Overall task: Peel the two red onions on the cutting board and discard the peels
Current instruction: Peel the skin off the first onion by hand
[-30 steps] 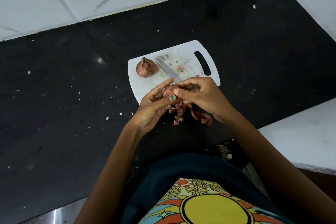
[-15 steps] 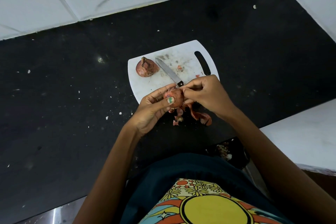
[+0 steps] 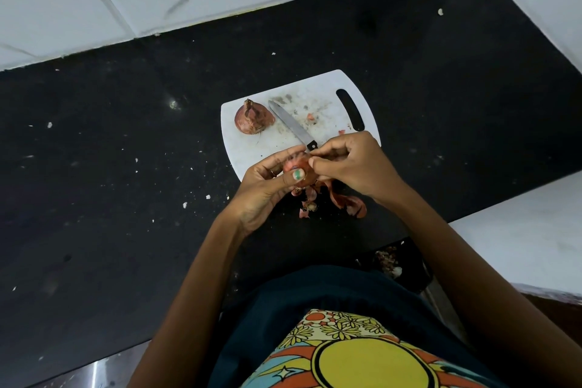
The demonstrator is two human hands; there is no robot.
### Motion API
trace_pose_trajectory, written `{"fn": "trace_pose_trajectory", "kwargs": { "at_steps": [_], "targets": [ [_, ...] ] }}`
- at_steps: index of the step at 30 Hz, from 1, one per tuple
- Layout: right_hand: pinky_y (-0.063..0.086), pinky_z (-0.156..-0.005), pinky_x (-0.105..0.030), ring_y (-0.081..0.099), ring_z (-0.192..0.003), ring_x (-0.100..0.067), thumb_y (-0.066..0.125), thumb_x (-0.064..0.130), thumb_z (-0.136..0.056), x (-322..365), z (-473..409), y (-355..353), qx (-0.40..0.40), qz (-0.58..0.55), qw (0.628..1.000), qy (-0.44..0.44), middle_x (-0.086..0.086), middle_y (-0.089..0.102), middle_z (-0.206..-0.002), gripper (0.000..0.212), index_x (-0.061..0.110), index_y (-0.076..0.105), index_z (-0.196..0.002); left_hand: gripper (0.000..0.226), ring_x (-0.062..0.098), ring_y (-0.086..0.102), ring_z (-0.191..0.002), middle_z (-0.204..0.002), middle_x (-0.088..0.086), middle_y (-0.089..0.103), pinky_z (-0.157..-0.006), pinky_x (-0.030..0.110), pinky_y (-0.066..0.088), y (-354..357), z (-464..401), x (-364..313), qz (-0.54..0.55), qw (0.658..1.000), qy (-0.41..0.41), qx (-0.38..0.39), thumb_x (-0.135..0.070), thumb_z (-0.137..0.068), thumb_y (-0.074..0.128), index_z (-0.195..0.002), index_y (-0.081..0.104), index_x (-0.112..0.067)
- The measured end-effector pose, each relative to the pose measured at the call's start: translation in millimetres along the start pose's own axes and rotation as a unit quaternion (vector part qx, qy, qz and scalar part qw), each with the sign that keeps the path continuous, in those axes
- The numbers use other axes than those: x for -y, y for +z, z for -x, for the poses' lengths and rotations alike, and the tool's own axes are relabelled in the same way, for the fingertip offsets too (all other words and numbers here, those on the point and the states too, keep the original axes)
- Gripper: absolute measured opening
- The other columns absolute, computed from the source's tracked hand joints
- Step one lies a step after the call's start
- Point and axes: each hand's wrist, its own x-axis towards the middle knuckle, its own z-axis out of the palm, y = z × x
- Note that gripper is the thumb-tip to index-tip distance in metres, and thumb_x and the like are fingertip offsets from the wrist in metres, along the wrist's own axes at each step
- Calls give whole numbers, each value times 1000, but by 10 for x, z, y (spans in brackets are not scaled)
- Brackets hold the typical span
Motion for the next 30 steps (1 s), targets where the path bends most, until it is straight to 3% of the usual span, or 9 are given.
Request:
{"fn": "trace_pose_trajectory", "kwargs": {
  "at_steps": [5,9,13,16,19,21,25,28,30],
  "targets": [
    [57,-64,-20,68,-65,-4,71,11,-79,-1,15,24,-5,33,999,-36,7,72,-72,13,10,76,-91,45,11,70,-90,-102,1,74,-70,17,54,-6,5,10,20,1000,1,4,-11,-61,76,-106,72,-14],
    [60,-61,-30,71,-63,-18,67,6,-81,-63,-8,28,-33,11,999,-26,-6,73,-70,10,5,76,-84,46,10,71,-85,-102,1,74,-62,14,53,-17,9,18,37,999,-4,22,-23,-52,86,-98,78,-21],
    [61,-68,-31,73,-73,-20,66,2,-86,-97,-19,20,-4,-52,999,12,-9,74,-84,14,2,73,-98,47,7,70,-80,-97,-2,74,-58,12,52,10,9,-9,41,999,-15,-2,-16,-61,74,-108,68,-15],
    [60,-74,-31,73,-80,-21,68,-2,-83,-113,-11,-18,15,-150,987,60,-11,73,-90,17,2,71,-98,45,8,69,-81,-104,1,72,-65,16,55,-23,2,1,61,998,-30,-1,-16,-68,73,-112,68,-17],
    [59,-69,-25,72,-72,-15,68,-7,-80,-127,14,-20,-13,-202,976,82,-9,73,-81,16,3,70,-92,63,16,69,-94,-113,5,70,-74,29,59,-65,-11,20,104,993,-44,32,-28,-56,90,-115,69,-21],
    [58,-64,-21,71,-68,-14,68,-9,-80,-158,20,-4,-46,-206,973,94,-8,72,-76,15,1,69,-90,72,18,69,-101,-117,4,69,-75,30,59,-83,-18,36,121,990,-44,48,-32,-55,92,-121,66,-20],
    [53,-58,-15,69,-64,-7,71,-3,-80,-265,25,31,-96,-86,989,76,-8,70,-76,11,-1,66,-90,64,13,69,-99,-116,1,70,-75,24,57,-90,-7,21,130,990,-33,51,-34,-54,93,-114,71,-23],
    [43,-56,-4,59,-57,10,71,3,-81,-326,36,62,-74,79,993,38,15,63,-69,5,7,70,-83,65,13,69,-97,-115,2,70,-75,23,57,-94,-7,14,126,990,-31,50,-32,-51,94,-112,72,-25],
    [44,-55,-12,54,-49,4,67,11,-87,-349,39,67,-26,159,986,29,23,53,-56,17,10,68,-69,66,12,70,-96,-114,2,71,-75,23,57,-99,-11,20,117,992,-29,47,-31,-51,94,-112,72,-26]
  ]
}}
